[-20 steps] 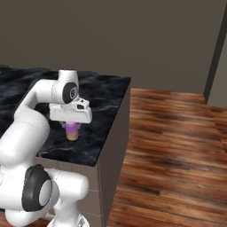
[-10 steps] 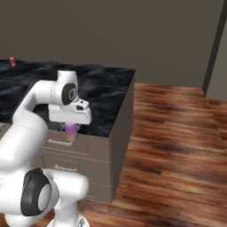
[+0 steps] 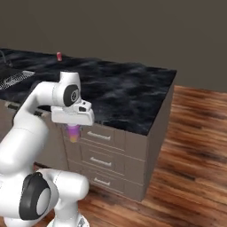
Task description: Four empty soda cans are scattered around the kitchen. Gather all the cans and cluster them next to the stove for recycling.
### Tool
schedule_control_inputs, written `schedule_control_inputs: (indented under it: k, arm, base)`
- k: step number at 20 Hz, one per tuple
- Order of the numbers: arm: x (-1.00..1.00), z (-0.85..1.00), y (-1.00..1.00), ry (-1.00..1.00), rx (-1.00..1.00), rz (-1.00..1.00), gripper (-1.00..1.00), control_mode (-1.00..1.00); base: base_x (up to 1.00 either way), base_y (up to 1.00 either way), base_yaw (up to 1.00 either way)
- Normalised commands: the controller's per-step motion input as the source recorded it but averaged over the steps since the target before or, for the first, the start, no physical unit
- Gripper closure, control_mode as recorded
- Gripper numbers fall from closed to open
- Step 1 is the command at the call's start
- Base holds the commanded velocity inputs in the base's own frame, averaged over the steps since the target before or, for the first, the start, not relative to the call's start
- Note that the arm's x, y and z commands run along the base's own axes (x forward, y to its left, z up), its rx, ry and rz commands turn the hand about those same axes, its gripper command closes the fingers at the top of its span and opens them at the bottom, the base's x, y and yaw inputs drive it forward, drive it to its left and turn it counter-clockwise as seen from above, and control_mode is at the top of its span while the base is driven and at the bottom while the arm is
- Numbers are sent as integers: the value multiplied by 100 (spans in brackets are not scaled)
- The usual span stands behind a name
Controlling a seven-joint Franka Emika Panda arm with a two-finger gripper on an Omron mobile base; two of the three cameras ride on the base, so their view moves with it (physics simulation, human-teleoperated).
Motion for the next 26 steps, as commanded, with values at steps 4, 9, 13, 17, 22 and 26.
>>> schedule_control_inputs:
  k: [4, 9, 13, 17, 22, 26]
  arm:
    - [0, 0, 0, 0, 0, 0, 100, 100]
    - [0, 0, 0, 0, 0, 0, 100, 100]
    - [0, 0, 0, 0, 0, 0, 100, 100]
    - [0, 0, 0, 0, 0, 0, 100, 100]
    - [0, 0, 0, 0, 0, 0, 100, 100]
    - [0, 0, 0, 0, 0, 0, 100, 100]
  base:
    - [-23, 31, 48]
    - [-19, 25, 50]
    - [-15, 24, 50]
    - [-7, 18, 50]
    - [0, 15, 50]
    - [7, 14, 48]
